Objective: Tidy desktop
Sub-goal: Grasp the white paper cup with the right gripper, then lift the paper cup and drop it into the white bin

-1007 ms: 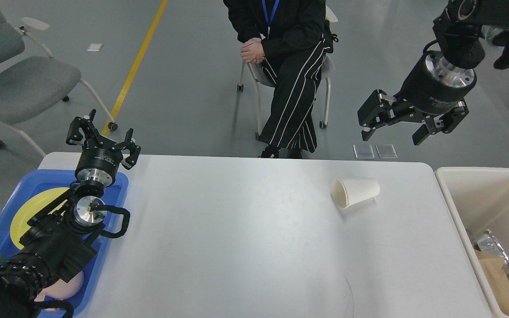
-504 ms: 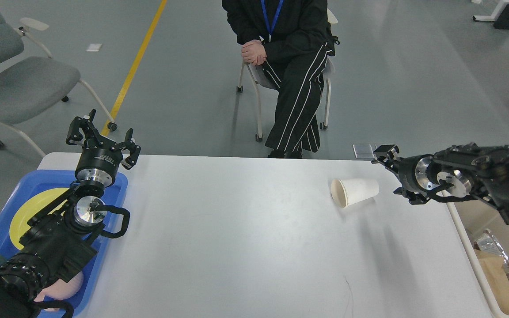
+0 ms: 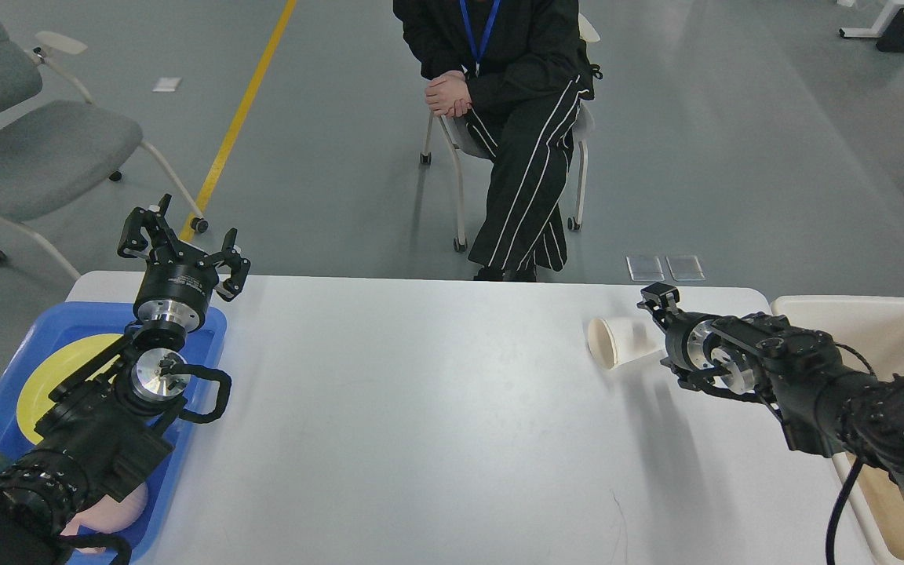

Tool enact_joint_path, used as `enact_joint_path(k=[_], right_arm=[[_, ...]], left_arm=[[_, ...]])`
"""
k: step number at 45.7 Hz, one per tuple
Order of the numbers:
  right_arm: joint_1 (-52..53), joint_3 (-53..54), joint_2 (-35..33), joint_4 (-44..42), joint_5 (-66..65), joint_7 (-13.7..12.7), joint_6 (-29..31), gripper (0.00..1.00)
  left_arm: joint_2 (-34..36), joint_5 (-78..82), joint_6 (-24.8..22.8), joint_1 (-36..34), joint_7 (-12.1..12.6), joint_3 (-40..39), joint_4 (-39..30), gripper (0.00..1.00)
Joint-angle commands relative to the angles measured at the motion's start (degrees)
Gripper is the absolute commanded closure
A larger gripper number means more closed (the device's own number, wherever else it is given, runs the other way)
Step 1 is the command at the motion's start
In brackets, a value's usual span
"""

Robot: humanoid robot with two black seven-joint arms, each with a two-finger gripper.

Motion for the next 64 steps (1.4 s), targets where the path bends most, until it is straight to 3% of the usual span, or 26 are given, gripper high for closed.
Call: enact_joint_path(k=[1, 25, 29, 31, 35, 38, 47, 56, 64], right_arm=[[-0.99, -0.47, 1.67, -1.25, -0.10, 0.01, -0.07, 0.00], [-1.43, -0.21, 4.40, -1.95, -0.10, 0.53, -2.44, 0.00], [-1.96, -0.29, 4.48, -1.95, -0.10, 0.62, -2.61, 0.04], [-1.96, -0.30, 4.48, -1.95, -0.10, 0.62, -2.88, 0.12], [-2.31, -0.21, 4.48, -1.95, -0.10, 0.62, -4.46, 0.44], [-3.01, -0.29, 4.75, -1.86, -0.10, 0.62, -4.99, 0.59], [-3.10, -0.12, 4.83, -1.86, -0.10, 0.62, -5.43, 0.63], [-3.10, -0.12, 5.36, -1.77, -0.10, 0.62, -5.43, 0.92], [-3.01, -0.12, 5.36, -1.77, -0.10, 0.62, -5.43, 1.00]], left_arm=[[0.08, 0.00, 0.09, 0.00, -0.07, 0.00, 0.00, 0.04], [-0.01, 0.00, 0.00, 0.00, 0.01, 0.00, 0.00, 0.04], [0.00, 0.00, 0.00, 0.00, -0.07, 0.00, 0.00, 0.04], [-0.01, 0.00, 0.00, 0.00, 0.01, 0.00, 0.00, 0.04], [-0.01, 0.00, 0.00, 0.00, 0.01, 0.00, 0.00, 0.04], [0.00, 0.00, 0.00, 0.00, 0.01, 0.00, 0.00, 0.04], [-0.01, 0.00, 0.00, 0.00, 0.01, 0.00, 0.00, 0.04], [-0.01, 0.00, 0.00, 0.00, 0.01, 0.00, 0.00, 0.04], [-0.01, 0.00, 0.00, 0.00, 0.01, 0.00, 0.00, 0.04]])
